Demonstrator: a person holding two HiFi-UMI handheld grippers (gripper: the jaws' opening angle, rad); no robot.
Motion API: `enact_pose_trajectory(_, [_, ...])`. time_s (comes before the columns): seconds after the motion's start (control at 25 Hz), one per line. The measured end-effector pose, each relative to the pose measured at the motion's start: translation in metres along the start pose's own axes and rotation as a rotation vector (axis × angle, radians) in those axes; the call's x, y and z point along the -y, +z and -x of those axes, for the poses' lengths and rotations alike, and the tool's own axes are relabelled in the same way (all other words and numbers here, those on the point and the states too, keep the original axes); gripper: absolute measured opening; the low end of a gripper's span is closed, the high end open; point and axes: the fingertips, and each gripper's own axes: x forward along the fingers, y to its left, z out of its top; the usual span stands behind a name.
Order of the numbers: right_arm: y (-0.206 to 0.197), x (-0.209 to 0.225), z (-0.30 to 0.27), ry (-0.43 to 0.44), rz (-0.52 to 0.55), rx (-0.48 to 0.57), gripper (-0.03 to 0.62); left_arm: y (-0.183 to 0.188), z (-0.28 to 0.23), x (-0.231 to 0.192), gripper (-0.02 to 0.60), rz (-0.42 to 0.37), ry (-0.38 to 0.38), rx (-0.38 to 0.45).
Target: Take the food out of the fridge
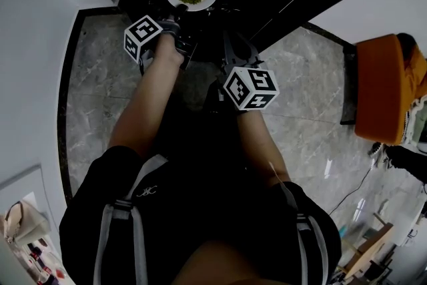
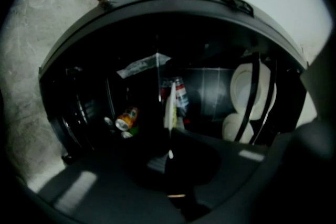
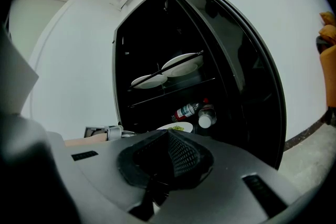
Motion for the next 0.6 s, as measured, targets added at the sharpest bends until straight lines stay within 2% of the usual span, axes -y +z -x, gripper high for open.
enact_pose_trajectory(0.24, [0.004, -0.003, -0.002, -0.006, 0.013, 0.011, 0.0, -0.009, 0.02, 0.006, 0.007, 0.002, -0.009, -0.024])
enact_pose_trajectory(0.6, [0.002, -0.005, -0.009, -0.072, 0.039, 0.009, 0.0, -0.033, 0.077, 0.003, 0.008, 0.032, 0.012, -0.094])
